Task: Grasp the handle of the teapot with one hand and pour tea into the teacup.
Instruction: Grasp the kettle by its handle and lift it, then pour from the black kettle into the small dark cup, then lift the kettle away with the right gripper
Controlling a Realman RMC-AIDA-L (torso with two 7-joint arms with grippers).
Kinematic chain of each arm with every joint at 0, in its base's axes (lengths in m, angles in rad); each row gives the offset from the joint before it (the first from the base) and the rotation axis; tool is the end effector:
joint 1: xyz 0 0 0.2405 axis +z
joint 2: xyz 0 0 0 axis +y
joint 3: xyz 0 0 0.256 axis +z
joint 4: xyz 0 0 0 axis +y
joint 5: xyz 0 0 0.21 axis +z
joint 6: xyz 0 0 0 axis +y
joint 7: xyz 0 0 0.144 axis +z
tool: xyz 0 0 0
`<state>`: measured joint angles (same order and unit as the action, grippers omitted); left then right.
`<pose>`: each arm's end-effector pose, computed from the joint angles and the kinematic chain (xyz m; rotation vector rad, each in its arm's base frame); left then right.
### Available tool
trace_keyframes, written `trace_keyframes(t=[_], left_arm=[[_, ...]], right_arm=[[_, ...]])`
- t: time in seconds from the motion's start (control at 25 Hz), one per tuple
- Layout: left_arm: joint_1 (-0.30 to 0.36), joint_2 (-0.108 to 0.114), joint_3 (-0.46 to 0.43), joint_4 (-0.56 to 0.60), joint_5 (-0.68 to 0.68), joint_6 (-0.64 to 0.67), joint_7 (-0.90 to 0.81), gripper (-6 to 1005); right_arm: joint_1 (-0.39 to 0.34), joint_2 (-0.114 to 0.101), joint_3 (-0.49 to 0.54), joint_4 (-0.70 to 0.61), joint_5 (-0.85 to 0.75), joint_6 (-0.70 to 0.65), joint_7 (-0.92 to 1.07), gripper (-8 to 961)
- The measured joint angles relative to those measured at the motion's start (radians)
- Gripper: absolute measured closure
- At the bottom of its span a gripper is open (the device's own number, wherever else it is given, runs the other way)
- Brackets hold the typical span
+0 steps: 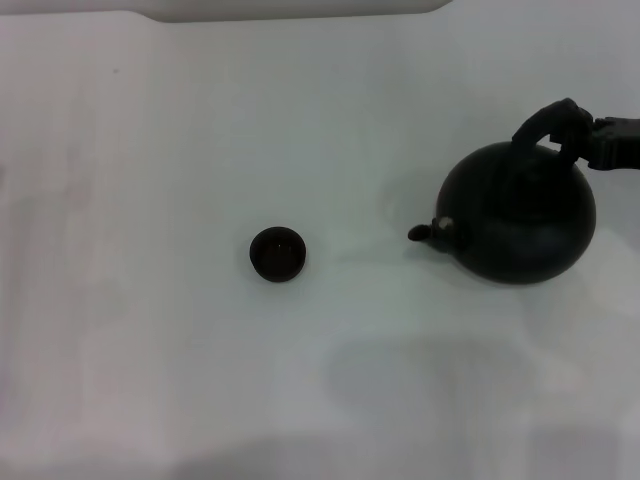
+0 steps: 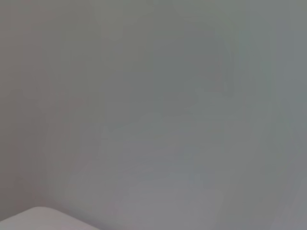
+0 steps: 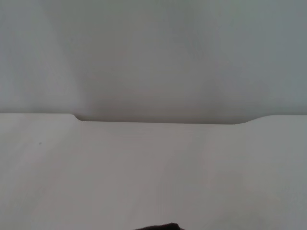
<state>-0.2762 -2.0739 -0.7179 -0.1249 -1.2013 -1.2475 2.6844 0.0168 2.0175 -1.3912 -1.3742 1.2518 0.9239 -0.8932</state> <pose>-0.3945 0.2667 0.0178 -1.2066 -0.8884 -0.8408 0.2855 0.3038 0.0385 -2.1667 1.1321 0.3903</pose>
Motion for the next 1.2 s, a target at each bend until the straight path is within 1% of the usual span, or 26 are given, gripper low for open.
trace_keyframes(t=[0.28, 0.44, 0.52, 0.56, 0.76, 0.8, 0.84, 0.88, 0.96, 1.0, 1.04, 1.2], left_arm=[[0.000, 0.000, 0.000, 0.001, 0.000, -0.002, 0.000, 111], [0.000, 0.000, 0.000, 0.001, 0.000, -0.001, 0.000, 111], [0.000, 0.001, 0.000, 0.001, 0.000, -0.001, 0.000, 111], [0.000, 0.001, 0.000, 0.001, 0.000, -0.001, 0.000, 111], [0.000, 0.001, 0.000, 0.001, 0.000, 0.000, 0.000, 111], [0.000, 0.001, 0.000, 0.001, 0.000, 0.000, 0.000, 111], [0.000, 0.001, 0.000, 0.001, 0.000, -0.001, 0.000, 112], [0.001, 0.001, 0.000, 0.001, 0.000, -0.001, 0.000, 112], [0.003, 0.001, 0.000, 0.001, 0.000, -0.003, 0.000, 112], [0.004, 0.000, 0.000, 0.001, 0.000, -0.003, 0.000, 112], [0.004, 0.000, 0.000, 0.001, 0.000, -0.003, 0.000, 112], [0.002, 0.000, 0.000, 0.001, 0.000, -0.002, 0.000, 111]], right_arm=[[0.002, 0.000, -0.007, -0.033, 0.002, 0.000, 0.012, 762], [0.006, 0.000, -0.039, -0.102, -0.001, -0.002, 0.019, 763], [0.024, 0.000, -0.074, -0.149, -0.005, -0.008, 0.019, 764], [0.024, 0.000, -0.074, -0.149, -0.005, -0.008, 0.019, 764], [0.089, -0.001, -0.165, -0.179, -0.051, -0.065, 0.025, 766], [0.125, 0.000, -0.204, -0.180, -0.092, -0.092, 0.048, 767], [0.125, 0.000, -0.204, -0.180, -0.092, -0.092, 0.048, 768], [0.141, 0.001, -0.219, -0.178, -0.112, -0.102, 0.064, 768], [0.174, 0.000, -0.255, -0.175, -0.171, -0.123, 0.115, 770], [0.193, 0.000, -0.288, -0.175, -0.229, -0.145, 0.155, 770], [0.193, 0.000, -0.288, -0.175, -0.229, -0.145, 0.155, 770], [0.204, 0.000, -0.342, -0.186, -0.316, -0.186, 0.210, 771]])
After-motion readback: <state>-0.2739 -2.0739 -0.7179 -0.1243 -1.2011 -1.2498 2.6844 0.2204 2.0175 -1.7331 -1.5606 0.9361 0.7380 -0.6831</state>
